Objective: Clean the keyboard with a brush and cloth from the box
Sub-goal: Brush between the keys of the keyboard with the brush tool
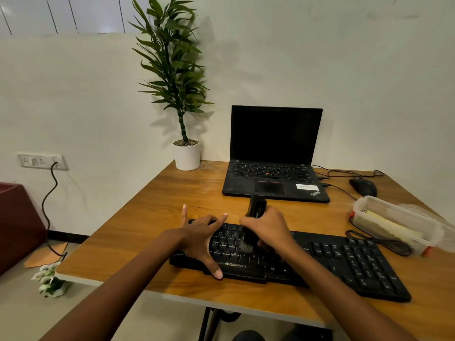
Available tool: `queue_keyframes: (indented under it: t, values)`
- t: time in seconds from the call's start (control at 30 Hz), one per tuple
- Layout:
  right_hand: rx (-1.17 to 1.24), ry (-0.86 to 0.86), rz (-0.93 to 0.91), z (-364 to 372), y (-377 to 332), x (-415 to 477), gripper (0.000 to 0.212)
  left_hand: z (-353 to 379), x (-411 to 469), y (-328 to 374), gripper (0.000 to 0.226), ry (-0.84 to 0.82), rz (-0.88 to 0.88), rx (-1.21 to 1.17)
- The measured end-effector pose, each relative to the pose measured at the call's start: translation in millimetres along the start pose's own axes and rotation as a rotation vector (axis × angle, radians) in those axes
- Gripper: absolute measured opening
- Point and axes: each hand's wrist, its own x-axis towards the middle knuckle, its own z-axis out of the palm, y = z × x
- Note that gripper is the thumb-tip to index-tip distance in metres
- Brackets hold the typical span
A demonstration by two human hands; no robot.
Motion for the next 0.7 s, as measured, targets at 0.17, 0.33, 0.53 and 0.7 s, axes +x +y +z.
queue_keyframes:
  t: [0.17, 0.33, 0.53, 0.7]
  values:
    - [-0.041, 0.098, -0.059, 7.6, 5.8, 1.6, 0.022, 1.4, 0.9, -1.1, 0.13, 0.003, 0.0, -0.005]
    - [-0.023, -0.091, -0.075, 16.4, 6.0, -31.9, 0.02, 2.0, 0.8, -2.3, 0.129, 0.005, 0.007, -0.001]
    - [-0.036, 0.089, -0.049, -3.0, 2.4, 7.2, 0.022, 2.0, 0.4, -1.0, 0.129, -0.002, -0.01, -0.018]
    - [-0.068, -0.071, -0.041, 12.8, 10.4, -22.9, 0.018, 2.8, 0.1, -2.9, 0.128, 0.008, 0.005, -0.007]
